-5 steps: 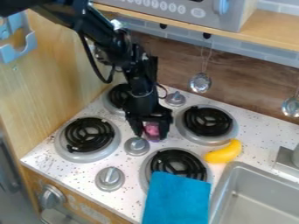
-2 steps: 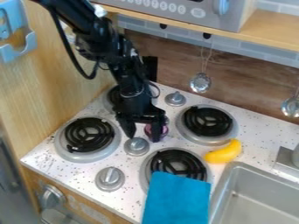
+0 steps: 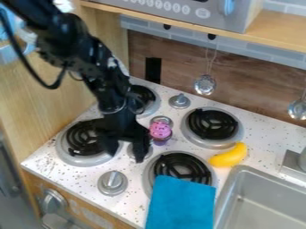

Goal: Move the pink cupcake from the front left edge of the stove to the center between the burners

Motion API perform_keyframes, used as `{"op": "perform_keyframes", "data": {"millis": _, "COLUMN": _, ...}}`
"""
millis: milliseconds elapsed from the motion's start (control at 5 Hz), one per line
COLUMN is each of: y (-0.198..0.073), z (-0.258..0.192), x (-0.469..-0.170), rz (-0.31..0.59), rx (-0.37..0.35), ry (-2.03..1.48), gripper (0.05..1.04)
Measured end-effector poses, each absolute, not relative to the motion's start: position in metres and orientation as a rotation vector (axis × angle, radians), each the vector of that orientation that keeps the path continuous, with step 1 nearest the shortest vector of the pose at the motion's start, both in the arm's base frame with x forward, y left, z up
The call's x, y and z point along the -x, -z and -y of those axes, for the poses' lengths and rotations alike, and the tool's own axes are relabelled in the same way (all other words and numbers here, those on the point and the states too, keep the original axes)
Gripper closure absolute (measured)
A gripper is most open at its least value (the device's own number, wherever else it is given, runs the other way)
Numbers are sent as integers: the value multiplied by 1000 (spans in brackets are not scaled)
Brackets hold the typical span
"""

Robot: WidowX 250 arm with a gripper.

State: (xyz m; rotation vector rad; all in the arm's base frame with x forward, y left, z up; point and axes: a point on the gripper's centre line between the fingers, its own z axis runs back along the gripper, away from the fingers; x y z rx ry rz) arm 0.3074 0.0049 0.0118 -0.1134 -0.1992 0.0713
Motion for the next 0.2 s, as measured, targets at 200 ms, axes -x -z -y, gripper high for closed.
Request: {"op": "perform_keyframes", "data": {"millis": 200, "y": -23, "z": -1, "x": -285, "rz": 201, "rx": 124, "ry": -52, "gripper": 77}}
